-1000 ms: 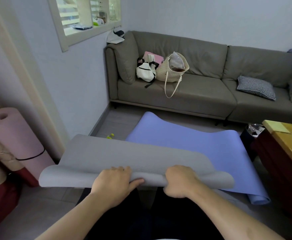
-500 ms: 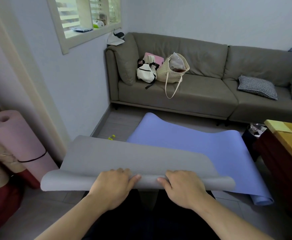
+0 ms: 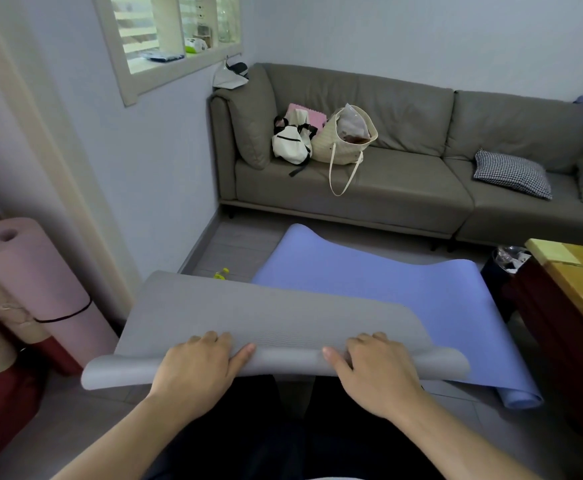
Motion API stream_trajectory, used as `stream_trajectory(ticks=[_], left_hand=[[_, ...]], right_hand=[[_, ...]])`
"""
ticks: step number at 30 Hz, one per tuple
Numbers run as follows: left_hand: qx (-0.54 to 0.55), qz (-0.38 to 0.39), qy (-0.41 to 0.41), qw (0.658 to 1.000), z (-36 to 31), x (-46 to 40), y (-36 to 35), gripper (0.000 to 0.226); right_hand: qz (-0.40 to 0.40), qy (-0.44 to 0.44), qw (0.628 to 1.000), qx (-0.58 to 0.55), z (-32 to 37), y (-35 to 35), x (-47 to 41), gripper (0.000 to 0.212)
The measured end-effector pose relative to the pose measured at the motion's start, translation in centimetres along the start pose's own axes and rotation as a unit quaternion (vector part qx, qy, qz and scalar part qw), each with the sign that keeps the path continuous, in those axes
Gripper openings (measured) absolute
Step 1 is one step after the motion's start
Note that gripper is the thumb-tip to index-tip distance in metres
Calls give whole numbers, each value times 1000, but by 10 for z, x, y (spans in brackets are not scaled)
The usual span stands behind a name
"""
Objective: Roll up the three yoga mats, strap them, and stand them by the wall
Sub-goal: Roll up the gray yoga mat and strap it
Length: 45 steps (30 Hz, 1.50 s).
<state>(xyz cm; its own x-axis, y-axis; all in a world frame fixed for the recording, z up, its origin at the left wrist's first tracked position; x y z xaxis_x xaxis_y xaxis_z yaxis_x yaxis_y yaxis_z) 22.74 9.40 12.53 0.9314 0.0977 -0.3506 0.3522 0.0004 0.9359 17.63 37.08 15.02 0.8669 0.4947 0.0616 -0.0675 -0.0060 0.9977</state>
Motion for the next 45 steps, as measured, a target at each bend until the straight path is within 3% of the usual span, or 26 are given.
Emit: stream_trajectory(ticks=[3, 7, 9, 11, 13, 16, 25, 31, 34, 39, 45], left_hand=[[4, 16, -19, 1000, 2, -1, -4, 76], [14, 98, 3, 995, 6, -1, -8, 74], [2, 117, 14, 993, 5, -2, -5, 87], [2, 169, 80, 982, 11, -6, -5, 88], [50, 228, 164, 959, 15, -9, -5, 72], [79, 207, 197, 955, 12, -16, 0, 61], [146, 94, 147, 974, 8, -16, -5, 48], [154, -45, -17, 987, -14, -6, -2, 23], [209, -33, -66, 975, -16, 0, -1, 21], [282, 81, -74, 953, 11, 1, -3, 38], [283, 115, -41, 951, 15, -14, -6, 32]], right_hand=[[3, -15, 1000, 22, -5, 2, 2, 73], [40, -35, 999, -4, -12, -2, -11, 73], [55, -45, 997, -27, -15, -4, -14, 75], [60, -58, 995, -50, -18, -6, -16, 74], [68, -74, 991, -86, -21, -9, -17, 70], [66, -98, 985, -122, -26, -7, -19, 63], [-12, -127, 986, -112, -27, -6, -14, 61], [4, -104, 987, -118, -28, -9, -22, 58], [35, -127, 981, -142, -33, -14, -28, 56], [-1, -116, 967, -227, -39, -12, -33, 47], [-181, 83, 972, -124, -27, -17, -4, 29]])
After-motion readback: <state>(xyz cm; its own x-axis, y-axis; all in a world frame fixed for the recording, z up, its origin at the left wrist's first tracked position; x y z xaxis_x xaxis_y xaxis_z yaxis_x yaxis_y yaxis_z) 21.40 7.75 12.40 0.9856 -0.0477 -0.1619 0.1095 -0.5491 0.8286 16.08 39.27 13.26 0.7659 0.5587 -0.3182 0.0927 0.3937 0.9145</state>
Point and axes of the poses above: each hand's wrist, its own x-axis away from the middle knuckle, its own y-axis out of the back of the hand, z = x × y, the point moved 5 cm from there along -x, towards the middle knuckle, and after that the axes turned 7 degrees about y, right-handed, at the moved point
